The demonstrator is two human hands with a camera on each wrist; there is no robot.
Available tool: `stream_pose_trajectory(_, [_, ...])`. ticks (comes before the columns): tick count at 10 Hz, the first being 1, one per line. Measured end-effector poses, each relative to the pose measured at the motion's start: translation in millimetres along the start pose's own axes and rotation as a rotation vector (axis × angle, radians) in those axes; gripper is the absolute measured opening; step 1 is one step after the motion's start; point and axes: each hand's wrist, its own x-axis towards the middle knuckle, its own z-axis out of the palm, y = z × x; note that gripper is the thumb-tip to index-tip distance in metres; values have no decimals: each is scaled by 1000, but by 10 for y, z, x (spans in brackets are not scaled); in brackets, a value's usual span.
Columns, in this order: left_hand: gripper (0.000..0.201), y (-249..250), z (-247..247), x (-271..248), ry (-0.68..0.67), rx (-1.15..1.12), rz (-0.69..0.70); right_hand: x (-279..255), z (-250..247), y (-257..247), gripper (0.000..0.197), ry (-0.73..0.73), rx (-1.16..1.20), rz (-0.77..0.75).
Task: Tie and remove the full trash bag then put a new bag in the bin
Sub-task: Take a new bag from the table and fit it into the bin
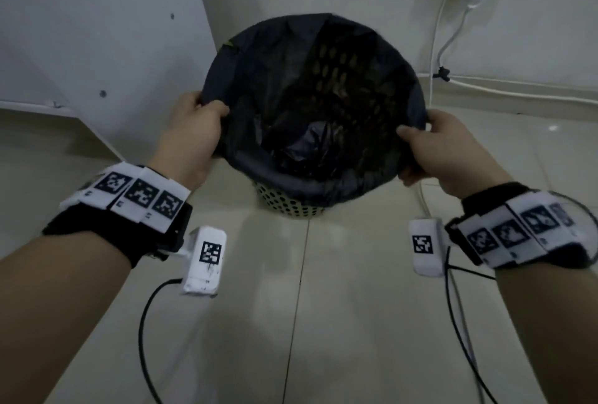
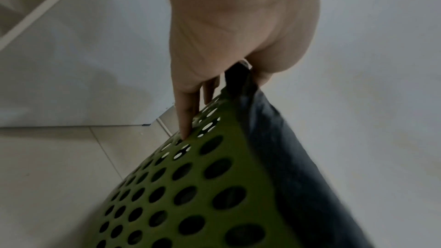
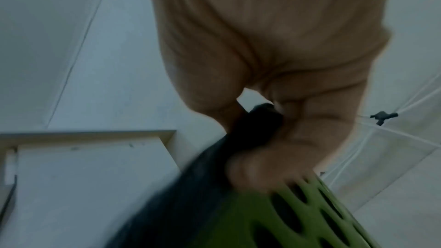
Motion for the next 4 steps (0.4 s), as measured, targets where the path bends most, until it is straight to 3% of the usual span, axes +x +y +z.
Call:
stream_pose_trajectory(1, [11, -74, -125, 64, 3, 37, 63, 176, 191, -98, 27, 35, 61, -50])
stream_pose_trajectory(2, [17, -180, -269, 142, 28, 58, 67, 261, 351, -150, 26, 20, 98, -77])
stream_pose_trajectory(4, [54, -339, -410, 383, 100, 103, 51, 255, 500, -123, 44, 49, 190, -102])
